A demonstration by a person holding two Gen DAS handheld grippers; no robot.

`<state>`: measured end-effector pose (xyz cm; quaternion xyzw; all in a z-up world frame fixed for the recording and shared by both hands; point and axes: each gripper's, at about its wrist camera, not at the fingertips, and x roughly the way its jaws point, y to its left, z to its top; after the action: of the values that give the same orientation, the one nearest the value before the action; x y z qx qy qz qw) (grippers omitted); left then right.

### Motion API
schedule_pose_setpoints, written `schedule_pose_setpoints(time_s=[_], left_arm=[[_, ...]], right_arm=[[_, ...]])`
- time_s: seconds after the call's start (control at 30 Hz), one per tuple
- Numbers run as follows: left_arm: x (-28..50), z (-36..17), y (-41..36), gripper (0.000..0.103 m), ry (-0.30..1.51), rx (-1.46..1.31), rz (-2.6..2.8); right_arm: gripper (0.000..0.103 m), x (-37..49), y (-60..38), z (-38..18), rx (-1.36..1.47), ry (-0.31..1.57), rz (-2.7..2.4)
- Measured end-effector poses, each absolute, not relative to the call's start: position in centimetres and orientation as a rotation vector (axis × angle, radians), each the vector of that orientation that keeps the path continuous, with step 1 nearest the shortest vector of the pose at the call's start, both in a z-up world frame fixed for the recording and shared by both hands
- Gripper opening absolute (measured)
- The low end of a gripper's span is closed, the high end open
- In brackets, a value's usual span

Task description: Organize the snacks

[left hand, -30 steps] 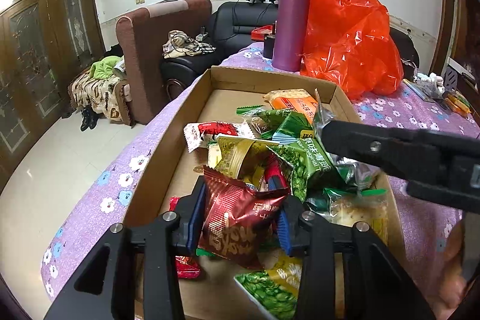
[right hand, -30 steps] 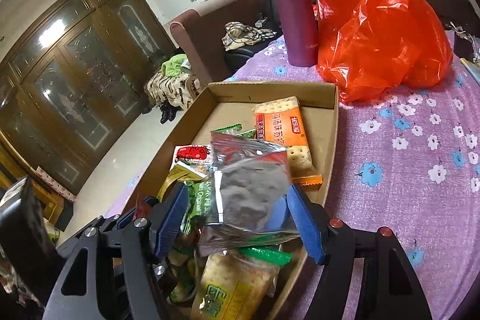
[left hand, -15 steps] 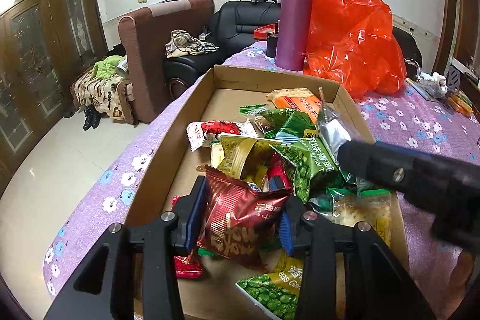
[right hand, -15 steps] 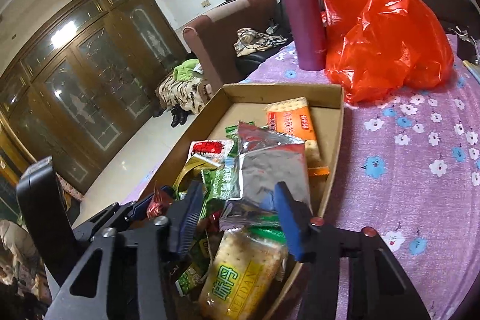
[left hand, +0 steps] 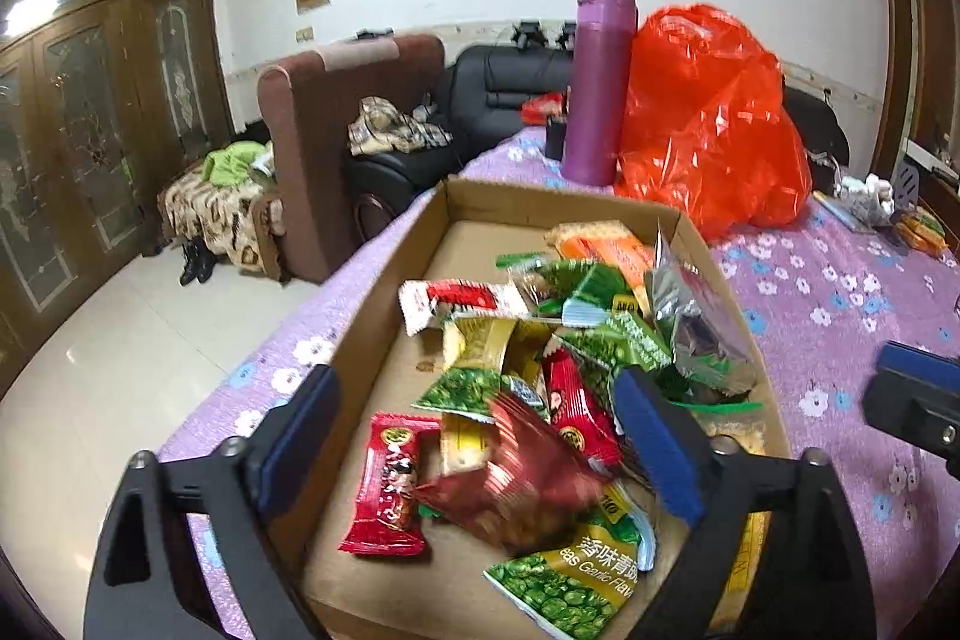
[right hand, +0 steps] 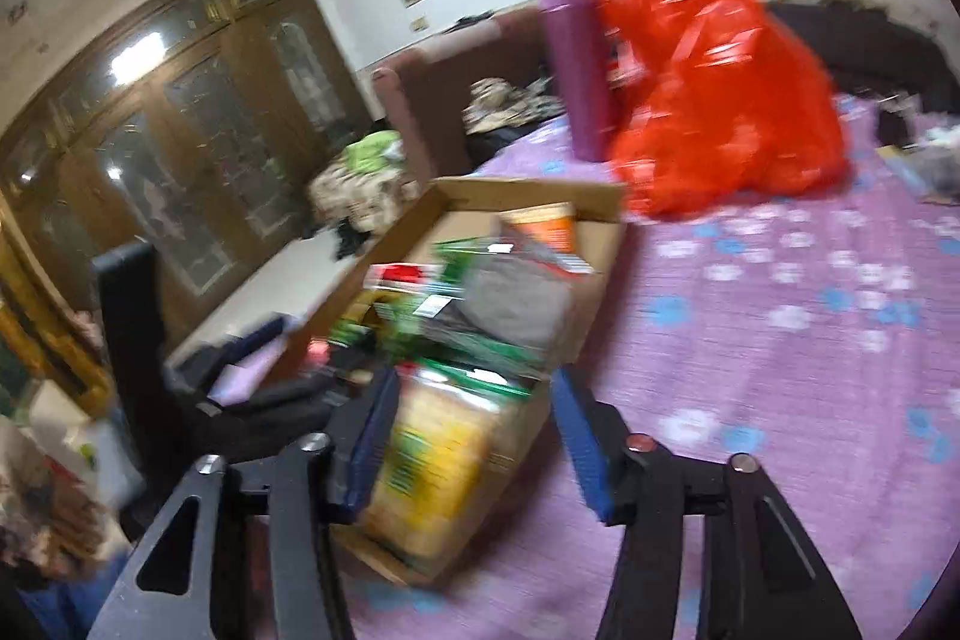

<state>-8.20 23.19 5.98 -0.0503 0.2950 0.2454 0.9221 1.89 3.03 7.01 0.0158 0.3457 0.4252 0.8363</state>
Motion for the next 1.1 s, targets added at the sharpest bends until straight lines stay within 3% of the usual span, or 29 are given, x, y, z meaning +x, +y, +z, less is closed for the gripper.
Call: schedule_pose_setpoints(time_s=[0.13, 0.2, 0.5, 0.9, 1.1], left_arm=[[-9.2, 6.6, 22.8, 0.103, 0.547, -0.1, 0.515], [-9.3, 6.7, 22.8, 0.103, 0.54, -0.094, 0.539], [-9.2, 6.5, 23.6, 0.103, 0.56, -0.137, 0.612], [-9.8, 7.0, 23.2, 0.103, 0.51, -0.142, 0.592], [-9.7, 7.0, 21.1, 0.103, 0.506, -0.006, 0.734]], right_arm=[[0.075, 2.4, 0.4, 5.8, 0.035, 0.689, 0.794], [0.083, 2.6, 0.2, 5.6, 0.032, 0.683, 0.779], [0.094, 0.5, 1.0, 6.5, -0.067, 0.598, 0.775], [0.094, 0.2, 1.1, 6.6, -0.052, 0.613, 0.812], [0.094, 0.1, 1.6, 6.2, -0.067, 0.631, 0.815]])
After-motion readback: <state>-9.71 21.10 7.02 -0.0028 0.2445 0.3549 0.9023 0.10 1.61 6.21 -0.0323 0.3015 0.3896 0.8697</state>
